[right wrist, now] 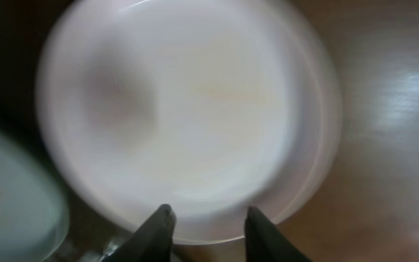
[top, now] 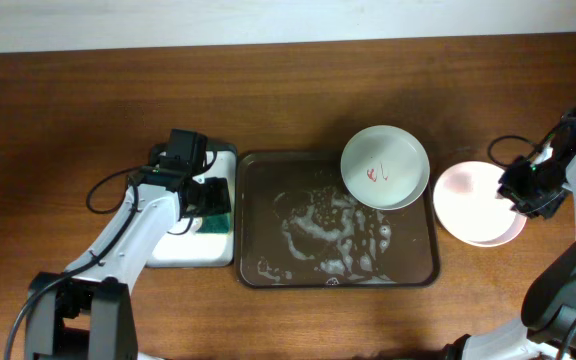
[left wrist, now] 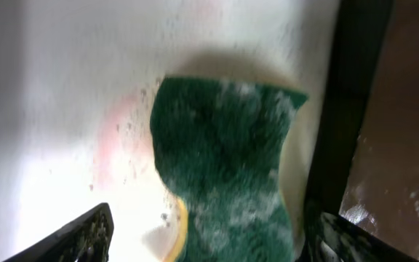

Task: Clean dirty plates on tray and stack at the side
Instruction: 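Grip the white plate rim with right gripper and drag it to tray center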

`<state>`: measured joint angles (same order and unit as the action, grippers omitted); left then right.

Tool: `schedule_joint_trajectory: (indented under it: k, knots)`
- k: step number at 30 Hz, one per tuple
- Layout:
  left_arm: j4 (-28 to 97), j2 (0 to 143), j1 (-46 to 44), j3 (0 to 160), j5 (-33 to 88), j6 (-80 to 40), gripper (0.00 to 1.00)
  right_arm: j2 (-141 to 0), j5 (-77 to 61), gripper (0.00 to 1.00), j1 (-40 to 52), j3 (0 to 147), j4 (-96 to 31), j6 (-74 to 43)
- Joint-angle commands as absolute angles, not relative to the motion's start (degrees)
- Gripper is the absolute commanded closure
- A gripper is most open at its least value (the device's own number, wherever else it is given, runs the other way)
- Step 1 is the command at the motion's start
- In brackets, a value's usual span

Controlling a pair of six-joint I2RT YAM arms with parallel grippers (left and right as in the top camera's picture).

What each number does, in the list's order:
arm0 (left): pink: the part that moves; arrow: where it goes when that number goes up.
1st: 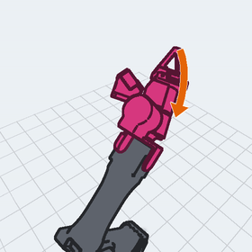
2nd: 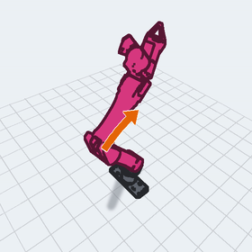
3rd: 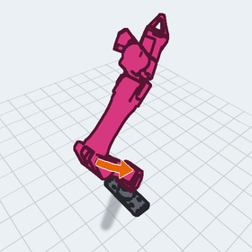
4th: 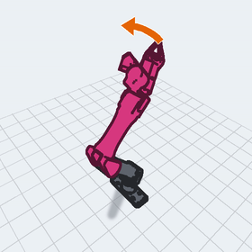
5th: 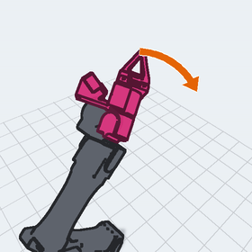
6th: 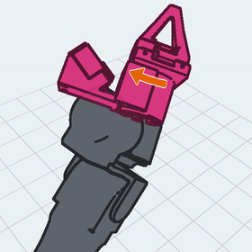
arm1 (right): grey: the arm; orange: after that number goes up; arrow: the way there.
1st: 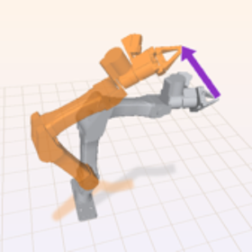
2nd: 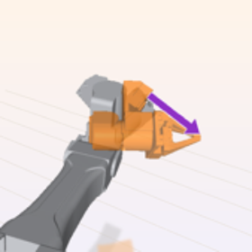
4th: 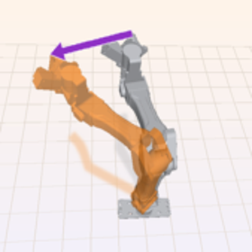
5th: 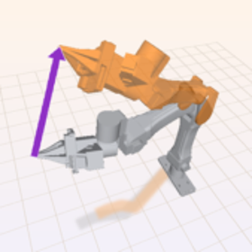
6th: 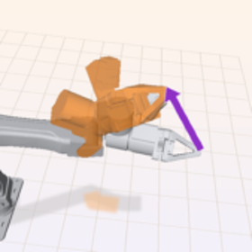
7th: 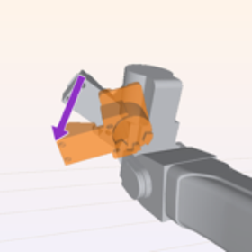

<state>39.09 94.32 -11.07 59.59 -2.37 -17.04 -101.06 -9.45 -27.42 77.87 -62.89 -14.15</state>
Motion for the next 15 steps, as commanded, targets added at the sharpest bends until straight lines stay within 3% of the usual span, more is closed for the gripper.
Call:
schedule_joint_trajectory:
  k: [1,8,15]
  knots:
    - [40.0,93.9,-10.7,59.0,-2.8,-17.1,0.13,-101.4,-22.3,0.59,-24.3,78.7,-63.5,-6.9]
    - [40.4,94.0,-10.7,58.1,-2.8,-17.1,0.12,-101.6,-19.4,0.59,-15.3,75.2,-61.6,-7.4]
    - [40.4,94.0,-10.7,58.1,-2.8,-17.1,0.08,-101.7,-17.3,0.59,-8.1,66.6,-51.0,-11.5]
